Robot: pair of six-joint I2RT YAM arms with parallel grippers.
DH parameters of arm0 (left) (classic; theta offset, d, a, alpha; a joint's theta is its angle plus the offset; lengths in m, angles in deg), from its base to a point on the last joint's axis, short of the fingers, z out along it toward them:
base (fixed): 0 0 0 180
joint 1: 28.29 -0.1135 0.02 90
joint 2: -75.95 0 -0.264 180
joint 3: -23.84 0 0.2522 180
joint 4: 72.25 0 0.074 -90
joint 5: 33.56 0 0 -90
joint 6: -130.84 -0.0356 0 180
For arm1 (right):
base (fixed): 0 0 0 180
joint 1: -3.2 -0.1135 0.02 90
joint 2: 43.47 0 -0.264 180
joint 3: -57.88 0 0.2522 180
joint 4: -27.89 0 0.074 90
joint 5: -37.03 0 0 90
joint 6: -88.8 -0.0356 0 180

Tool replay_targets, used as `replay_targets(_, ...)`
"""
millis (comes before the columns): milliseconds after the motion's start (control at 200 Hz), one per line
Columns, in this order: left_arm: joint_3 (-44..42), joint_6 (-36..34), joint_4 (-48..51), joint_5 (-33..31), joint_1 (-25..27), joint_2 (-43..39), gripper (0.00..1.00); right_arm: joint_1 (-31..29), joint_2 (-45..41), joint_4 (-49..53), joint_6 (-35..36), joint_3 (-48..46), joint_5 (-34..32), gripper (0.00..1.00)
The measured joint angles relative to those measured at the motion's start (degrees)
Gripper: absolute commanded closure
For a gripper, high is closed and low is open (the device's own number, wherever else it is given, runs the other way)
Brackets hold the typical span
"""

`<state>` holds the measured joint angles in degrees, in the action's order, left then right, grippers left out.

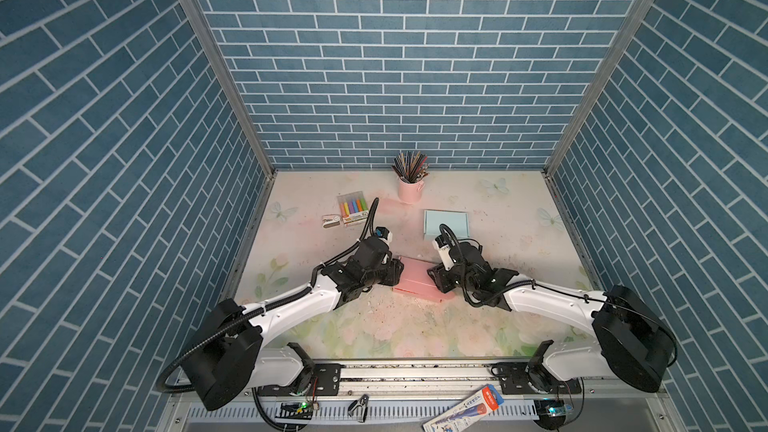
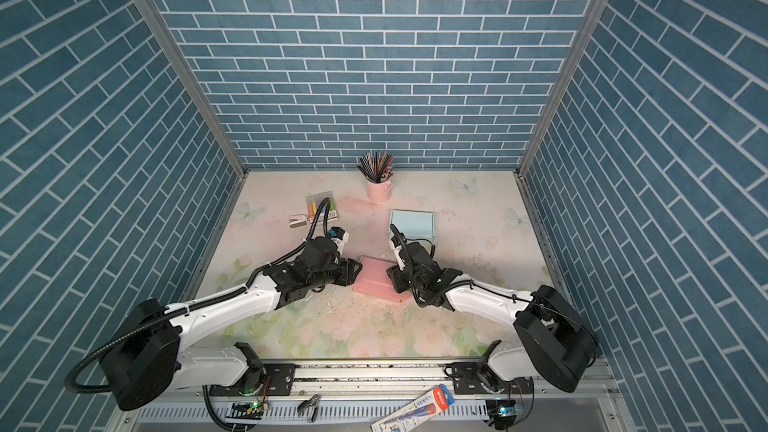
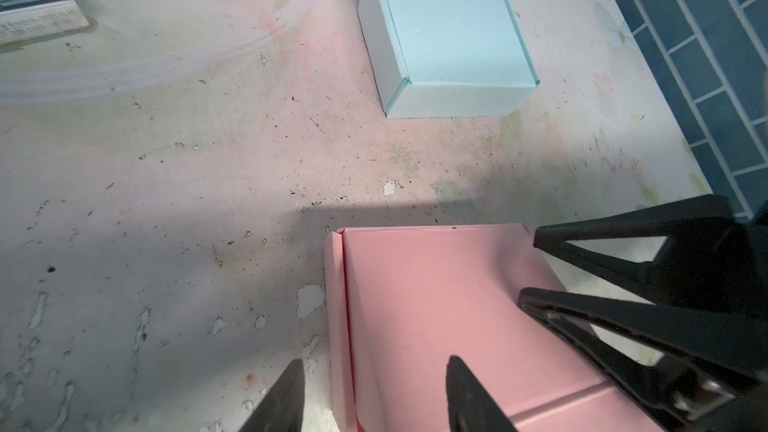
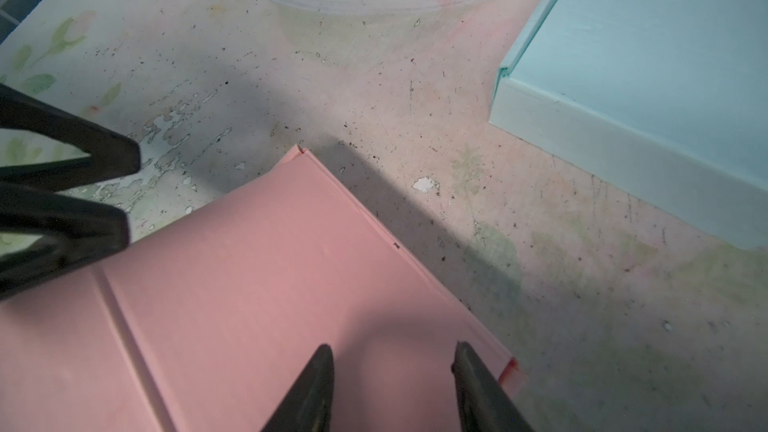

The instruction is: Fold the paper box

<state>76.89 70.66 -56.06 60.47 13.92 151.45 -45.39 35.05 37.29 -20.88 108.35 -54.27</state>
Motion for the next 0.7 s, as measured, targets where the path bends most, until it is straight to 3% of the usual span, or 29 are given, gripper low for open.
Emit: replay_targets(700,-5.7,1.2,-8.0,5.1,-0.1,4.0,0.52,-0.1,0.0,0.4,-0.4,-1.2,0.0,0.52)
